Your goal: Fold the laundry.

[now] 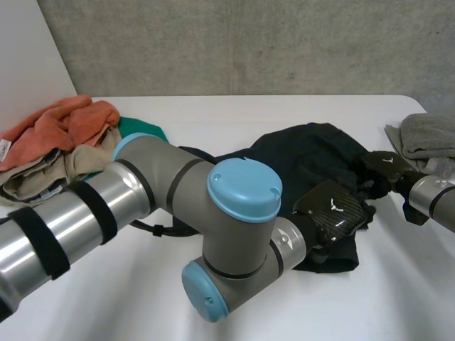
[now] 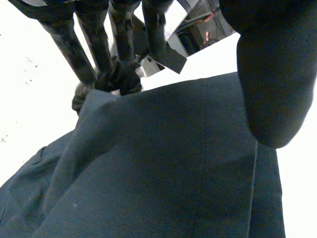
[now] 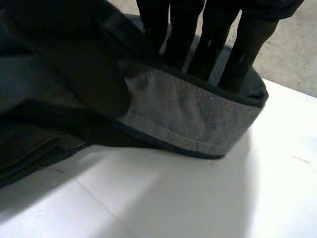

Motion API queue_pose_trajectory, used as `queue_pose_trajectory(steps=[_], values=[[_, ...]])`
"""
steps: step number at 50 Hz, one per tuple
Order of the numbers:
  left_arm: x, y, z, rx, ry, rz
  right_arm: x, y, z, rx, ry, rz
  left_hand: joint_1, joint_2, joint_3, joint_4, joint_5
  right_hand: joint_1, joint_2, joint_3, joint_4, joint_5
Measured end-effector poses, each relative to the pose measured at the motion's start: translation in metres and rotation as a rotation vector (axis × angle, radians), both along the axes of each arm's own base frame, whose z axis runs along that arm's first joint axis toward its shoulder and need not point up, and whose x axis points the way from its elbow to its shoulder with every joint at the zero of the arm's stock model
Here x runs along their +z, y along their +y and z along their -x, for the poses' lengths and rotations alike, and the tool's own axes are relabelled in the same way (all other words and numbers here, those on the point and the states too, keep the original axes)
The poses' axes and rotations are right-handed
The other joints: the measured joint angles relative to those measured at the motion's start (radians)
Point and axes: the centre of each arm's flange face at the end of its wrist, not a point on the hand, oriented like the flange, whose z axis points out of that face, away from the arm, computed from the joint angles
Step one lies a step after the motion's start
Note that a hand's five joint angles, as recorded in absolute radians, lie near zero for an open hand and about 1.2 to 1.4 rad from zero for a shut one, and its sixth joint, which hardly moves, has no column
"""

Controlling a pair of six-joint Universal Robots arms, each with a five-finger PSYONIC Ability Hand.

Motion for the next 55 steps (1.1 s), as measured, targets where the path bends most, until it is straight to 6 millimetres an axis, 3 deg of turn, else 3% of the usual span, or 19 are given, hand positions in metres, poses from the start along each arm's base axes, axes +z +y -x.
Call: queue_pose_trajectory(steps=[1,3,4,5,7,13,21,24,27,28,29,30,36,42,45,49,52,54,55], values=[[-0.002,0.000,0.001,-0.002,-0.007,0.005,0.000,0.000,0.000,0.001,0.000,0.000,0.000,0.000,0.000,0.000,0.000,0.017,0.023,0.022,0.033,0.025],[-0.006,0.001,0.002,-0.005,-0.029,0.020,0.003,0.001,-0.001,0.009,-0.002,0.003,0.496,0.436,0.433,0.437,0.430,0.027,0.043,0.047,0.068,0.050],[-0.008,0.001,0.002,-0.006,-0.039,0.027,0.005,0.002,-0.001,0.013,-0.003,0.003,0.571,0.524,0.520,0.503,0.496,0.027,0.043,0.047,0.068,0.050],[-0.010,0.001,0.002,-0.005,-0.051,0.035,0.007,0.002,-0.001,0.018,-0.005,0.003,0.779,0.731,0.724,0.730,0.720,0.027,0.043,0.047,0.068,0.050],[-0.013,0.000,0.002,0.008,-0.076,0.054,0.011,0.004,-0.002,0.029,-0.007,0.002,0.826,0.852,0.843,0.855,0.835,0.027,0.043,0.054,0.068,0.050],[-0.004,-0.015,-0.004,0.124,-0.121,0.130,0.027,0.013,-0.005,0.064,-0.001,0.004,0.826,0.870,0.866,0.870,0.837,0.027,0.043,0.056,0.076,0.066],[0.075,-0.073,-0.048,0.434,-0.039,0.224,0.076,0.028,-0.015,0.092,0.026,0.087,0.826,0.870,0.866,0.874,0.836,0.027,0.043,0.056,0.076,0.072],[0.126,-0.095,-0.082,0.540,0.054,0.247,0.105,0.036,-0.021,0.102,0.026,0.152,0.826,0.870,0.866,0.874,0.836,0.027,0.043,0.057,0.076,0.072],[0.162,-0.103,-0.108,0.594,0.134,0.261,0.129,0.043,-0.027,0.113,0.018,0.212,0.826,0.873,0.867,0.874,0.837,0.027,0.048,0.063,0.076,0.073],[0.183,-0.106,-0.124,0.616,0.188,0.267,0.145,0.049,-0.032,0.121,0.008,0.252,0.826,0.874,0.870,0.874,0.850,0.027,0.048,0.064,0.076,0.079],[0.187,-0.106,-0.128,0.620,0.200,0.268,0.150,0.051,-0.033,0.124,0.004,0.263,0.826,0.874,0.870,0.874,0.850,0.027,0.048,0.064,0.076,0.080],[0.205,-0.106,-0.141,0.628,0.249,0.272,0.167,0.057,-0.039,0.136,-0.011,0.303,0.826,0.874,0.870,0.874,0.856,0.027,0.048,0.064,0.077,0.082],[0.230,-0.116,-0.172,0.647,0.331,0.264,0.202,0.079,-0.060,0.184,-0.076,0.374,0.826,0.874,0.870,0.874,0.859,0.027,0.048,0.066,0.079,0.085],[0.210,-0.149,-0.189,0.729,0.288,0.221,0.196,0.088,-0.083,0.220,-0.090,0.369,0.826,0.874,0.870,0.874,0.859,0.027,0.048,0.070,0.080,0.085],[0.183,-0.171,-0.195,0.775,0.229,0.174,0.180,0.087,-0.092,0.229,-0.049,0.363,0.826,0.874,0.870,0.874,0.859,0.027,0.038,0.052,0.051,0.066],[0.133,-0.192,-0.197,0.804,0.113,0.066,0.149,0.084,-0.102,0.254,0.063,0.353,0.826,0.874,0.870,0.874,0.859,-0.089,-0.152,-0.132,-0.131,-0.117],[0.099,-0.196,-0.197,0.796,0.032,-0.021,0.123,0.086,-0.107,0.292,0.165,0.338,0.810,0.840,0.839,0.836,0.830,-0.189,-0.247,-0.231,-0.230,-0.221],[0.091,-0.196,-0.196,0.791,0.014,-0.041,0.117,0.087,-0.108,0.303,0.191,0.334,0.810,0.840,0.839,0.836,0.830,-0.212,-0.270,-0.251,-0.250,-0.242],[0.068,-0.193,-0.195,0.772,-0.043,-0.107,0.097,0.092,-0.110,0.346,0.282,0.317,0.568,0.612,0.626,0.620,0.618,-0.346,-0.408,-0.390,-0.393,-0.390]])
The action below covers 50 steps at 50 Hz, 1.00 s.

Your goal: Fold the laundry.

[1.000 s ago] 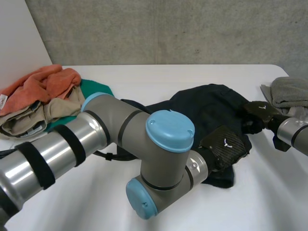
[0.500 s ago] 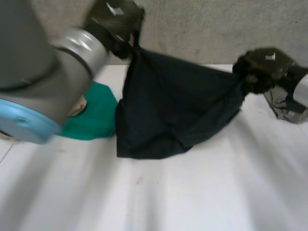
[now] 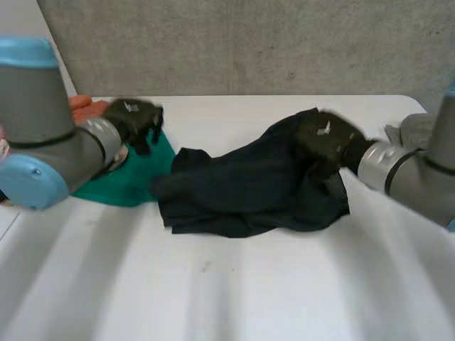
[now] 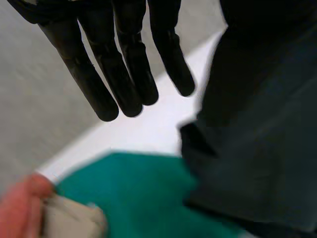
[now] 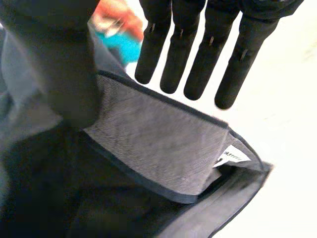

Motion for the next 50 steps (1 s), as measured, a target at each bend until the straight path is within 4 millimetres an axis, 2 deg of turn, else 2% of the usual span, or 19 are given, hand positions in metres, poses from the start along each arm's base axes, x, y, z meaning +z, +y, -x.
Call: queue_pose_trajectory(steps=[3,5,9,13,16,20,25,30,36,40,42,43,50], values=[[-0.016,0.005,0.000,-0.021,-0.021,-0.066,-0.014,0.004,0.001,0.026,0.093,-0.002,-0.404,-0.384,-0.381,-0.387,-0.389,-0.287,-0.276,-0.276,-0.275,-0.283],[-0.021,0.009,-0.001,-0.032,-0.029,-0.089,-0.020,0.007,0.003,0.036,0.147,-0.005,-0.513,-0.503,-0.513,-0.523,-0.525,-0.441,-0.437,-0.441,-0.442,-0.444],[-0.009,0.014,-0.006,-0.027,-0.032,-0.065,-0.017,0.008,0.009,0.015,0.181,-0.014,-0.697,-0.707,-0.720,-0.726,-0.720,-0.502,-0.513,-0.517,-0.516,-0.490],[0.014,0.019,-0.012,0.003,-0.020,-0.001,0.001,0.008,0.013,-0.038,0.137,-0.011,-0.708,-0.731,-0.737,-0.747,-0.723,-0.502,-0.513,-0.517,-0.517,-0.490],[0.035,0.027,-0.014,0.036,-0.001,0.050,0.027,0.009,0.017,-0.100,0.063,0.001,-0.708,-0.731,-0.737,-0.747,-0.723,-0.502,-0.513,-0.517,-0.517,-0.490],[0.051,0.040,-0.013,0.071,0.025,0.078,0.060,0.010,0.028,-0.198,-0.050,0.007,-0.708,-0.731,-0.737,-0.747,-0.723,-0.502,-0.513,-0.517,-0.517,-0.490],[0.054,0.057,-0.008,0.100,0.043,0.065,0.088,0.011,0.043,-0.359,-0.197,-0.048,-0.708,-0.731,-0.737,-0.747,-0.723,-0.502,-0.513,-0.517,-0.517,-0.490],[0.040,0.070,0.001,0.099,0.029,0.024,0.095,0.011,0.050,-0.475,-0.299,-0.126,-0.708,-0.731,-0.737,-0.747,-0.723,-0.502,-0.513,-0.517,-0.517,-0.490],[0.011,0.074,0.013,0.077,-0.013,-0.043,0.082,0.009,0.042,-0.511,-0.335,-0.241,-0.708,-0.731,-0.737,-0.747,-0.723,-0.502,-0.513,-0.517,-0.517,-0.490],[-0.015,0.069,0.022,0.062,-0.044,-0.089,0.053,0.001,0.029,-0.514,-0.314,-0.359,-0.708,-0.731,-0.737,-0.747,-0.723,-0.502,-0.513,-0.517,-0.517,-0.490],[-0.023,0.067,0.024,0.059,-0.053,-0.100,0.045,-0.001,0.027,-0.516,-0.306,-0.385,-0.708,-0.731,-0.737,-0.747,-0.723,-0.502,-0.513,-0.517,-0.517,-0.490],[-0.030,0.065,0.026,0.056,-0.059,-0.108,0.034,-0.005,0.022,-0.518,-0.295,-0.418,-0.708,-0.731,-0.737,-0.747,-0.723,-0.502,-0.513,-0.517,-0.517,-0.490],[-0.058,0.052,0.035,0.049,-0.082,-0.131,-0.014,-0.024,0.004,-0.517,-0.242,-0.509,-0.698,-0.721,-0.731,-0.737,-0.718,-0.502,-0.513,-0.517,-0.517,-0.490]])
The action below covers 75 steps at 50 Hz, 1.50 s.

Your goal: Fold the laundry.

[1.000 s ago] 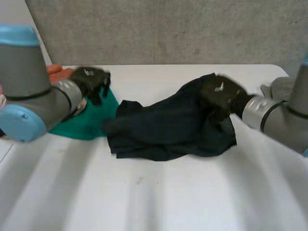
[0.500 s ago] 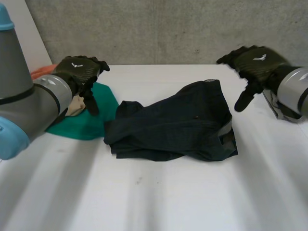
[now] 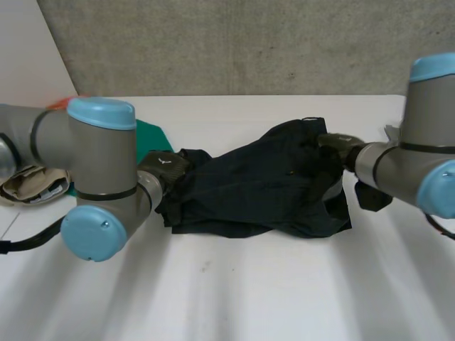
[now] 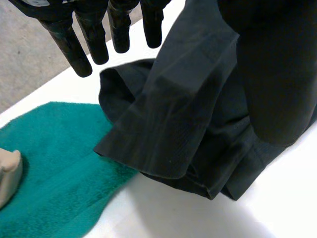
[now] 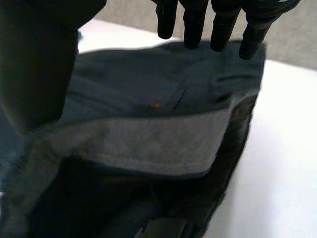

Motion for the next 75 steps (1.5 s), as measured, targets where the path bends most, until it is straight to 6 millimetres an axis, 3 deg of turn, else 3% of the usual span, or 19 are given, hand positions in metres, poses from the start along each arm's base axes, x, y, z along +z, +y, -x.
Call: queue_pose_trajectory(steps=[6,12,16,19,24,25,28,30,31,35,42,55,59,63,68,69,72,73,75], values=[[-0.014,-0.009,0.004,-0.003,-0.019,-0.009,-0.028,-0.010,-0.013,0.024,0.030,-0.021,0.188,0.174,0.170,0.184,0.164,0.008,0.013,0.010,0.011,0.006],[-0.014,-0.024,0.010,-0.013,-0.038,0.033,-0.050,-0.023,-0.024,0.028,0.083,0.007,0.880,0.856,0.848,0.862,0.837,0.346,0.349,0.343,0.343,0.325],[0.003,-0.038,0.018,-0.037,-0.027,0.121,-0.057,-0.035,-0.033,0.028,0.104,0.076,0.936,0.981,0.970,0.986,0.942,0.913,0.946,0.932,0.934,0.897],[0.029,-0.053,0.024,-0.059,-0.023,0.236,-0.048,-0.049,-0.041,0.039,0.113,0.189,0.936,0.981,0.970,0.986,0.941,0.927,0.975,0.977,0.976,0.920],[0.085,-0.076,0.023,-0.031,0.031,0.466,0.011,-0.075,-0.053,0.024,0.122,0.545,0.936,0.983,0.974,0.990,0.941,0.927,0.975,0.980,0.981,0.920],[0.144,-0.090,0.016,0.024,0.122,0.692,0.068,-0.084,-0.057,-0.027,0.100,0.824,0.936,0.984,0.974,0.990,0.941,0.927,0.975,0.980,0.982,0.920],[0.220,-0.093,0.001,0.099,0.280,0.966,0.138,-0.082,-0.056,-0.113,0.036,1.126,0.936,0.984,0.974,0.990,0.941,0.927,0.975,0.980,0.986,0.920],[0.224,-0.092,0.000,0.103,0.291,0.982,0.143,-0.082,-0.056,-0.121,0.027,1.151,0.936,0.984,0.974,0.990,0.941,0.927,0.975,0.980,0.986,0.920],[0.277,-0.084,-0.014,0.142,0.435,1.170,0.186,-0.072,-0.052,-0.178,-0.054,1.336,0.936,0.984,0.974,0.991,0.942,0.927,0.975,0.980,0.986,0.921],[0.316,-0.068,-0.025,0.116,0.590,1.287,0.216,-0.053,-0.049,-0.186,-0.152,1.478,0.936,0.984,0.974,0.991,0.942,0.927,0.975,0.980,0.986,0.939],[0.263,-0.080,-0.018,0.065,0.554,1.072,0.173,-0.043,-0.058,-0.084,-0.100,1.308,0.936,0.985,0.976,0.991,0.952,0.927,0.975,0.980,0.986,0.958],[0.057,-0.079,-0.016,0.069,0.247,0.542,-0.013,-0.031,-0.051,0.089,0.263,0.782,0.936,0.986,0.978,0.991,0.952,0.927,0.975,0.980,0.987,0.958],[0.022,-0.062,-0.017,0.042,0.161,0.443,-0.038,-0.019,-0.044,0.127,0.335,0.697,0.936,0.986,0.978,0.991,0.952,0.927,0.975,0.980,0.987,0.958],[0.019,-0.047,-0.018,0.020,0.111,0.405,-0.032,-0.011,-0.039,0.136,0.355,0.671,0.936,0.986,0.978,0.991,0.952,0.927,0.975,0.985,0.989,0.958],[0.074,-0.037,-0.023,0.023,0.148,0.494,0.023,-0.008,-0.035,0.094,0.303,0.761,0.936,0.987,0.978,0.991,0.952,0.927,0.975,0.985,0.991,0.958],[0.112,-0.033,-0.027,0.032,0.194,0.573,0.057,-0.006,-0.032,0.063,0.261,0.832,0.936,0.987,0.978,0.991,0.952,0.927,0.975,0.985,0.991,0.958],[0.164,-0.024,-0.034,0.044,0.262,0.688,0.103,-0.003,-0.028,0.021,0.197,0.930,0.936,0.987,0.978,0.991,0.952,0.927,0.975,0.985,0.991,0.958],[0.213,-0.012,-0.042,0.056,0.331,0.802,0.149,0.004,-0.023,-0.022,0.122,1.032,0.936,0.987,0.978,0.991,0.952,0.927,0.975,0.985,0.991,0.958],[0.263,0.002,-0.054,0.073,0.405,0.921,0.196,0.014,-0.016,-0.063,0.029,1.135,0.936,0.987,0.978,0.991,0.952,0.927,0.975,0.985,0.991,0.958]])
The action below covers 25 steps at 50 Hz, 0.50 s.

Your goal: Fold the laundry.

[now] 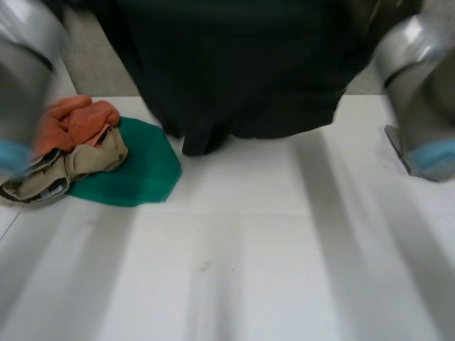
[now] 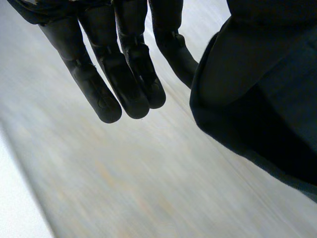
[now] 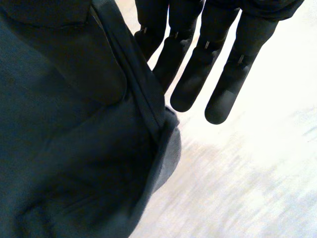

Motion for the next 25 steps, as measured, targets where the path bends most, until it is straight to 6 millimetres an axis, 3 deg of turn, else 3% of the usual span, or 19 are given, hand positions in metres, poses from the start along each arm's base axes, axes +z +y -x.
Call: queue_pose_trajectory(steps=[3,5,9,13,18,19,22,23,24,25], values=[[0.057,0.016,-0.017,0.017,0.090,0.123,0.056,0.014,0.009,0.032,-0.119,0.127,0.000,0.000,0.000,0.000,0.000,0.000,0.000,0.000,0.000,0.000],[0.078,0.016,-0.024,0.032,0.124,0.149,0.074,0.016,0.011,0.048,-0.163,0.164,0.000,0.000,0.000,0.000,0.000,0.000,0.000,0.000,0.000,0.000],[0.076,-0.005,-0.023,0.057,0.124,0.089,0.069,0.004,0.007,0.059,-0.172,0.130,0.000,0.000,0.000,0.000,0.000,0.000,0.000,0.000,0.000,0.000],[0.035,-0.044,-0.010,0.074,0.066,-0.056,0.026,-0.017,-0.008,0.061,-0.115,-0.007,0.000,0.000,0.000,0.000,0.000,0.000,0.000,0.000,0.000,0.000],[-0.041,-0.091,0.010,0.080,-0.033,-0.223,-0.042,-0.035,-0.025,0.052,-0.022,-0.179,0.000,0.000,0.000,0.000,0.000,0.000,0.000,0.000,0.000,0.000],[-0.063,-0.102,0.016,0.081,-0.063,-0.257,-0.062,-0.040,-0.028,0.045,0.003,-0.219,0.000,0.000,0.000,0.000,0.000,0.000,0.000,0.000,0.000,0.000],[-0.110,-0.123,0.025,0.085,-0.122,-0.313,-0.102,-0.049,-0.033,0.029,0.046,-0.285,0.000,0.000,0.000,0.000,0.000,0.000,0.000,0.000,0.000,0.000],[-0.116,-0.125,0.026,0.085,-0.130,-0.319,-0.107,-0.050,-0.034,0.026,0.050,-0.292,0.000,0.000,0.000,0.000,0.000,0.000,0.000,0.000,0.000,0.000],[-0.141,-0.135,0.030,0.090,-0.163,-0.344,-0.130,-0.055,-0.037,0.013,0.065,-0.318,0.000,0.000,0.000,0.000,0.000,0.000,0.000,0.000,0.000,0.000],[-0.153,-0.140,0.031,0.093,-0.178,-0.355,-0.141,-0.058,-0.038,0.006,0.070,-0.329,0.000,0.000,0.000,0.000,0.000,0.000,0.000,0.000,0.000,0.000]])
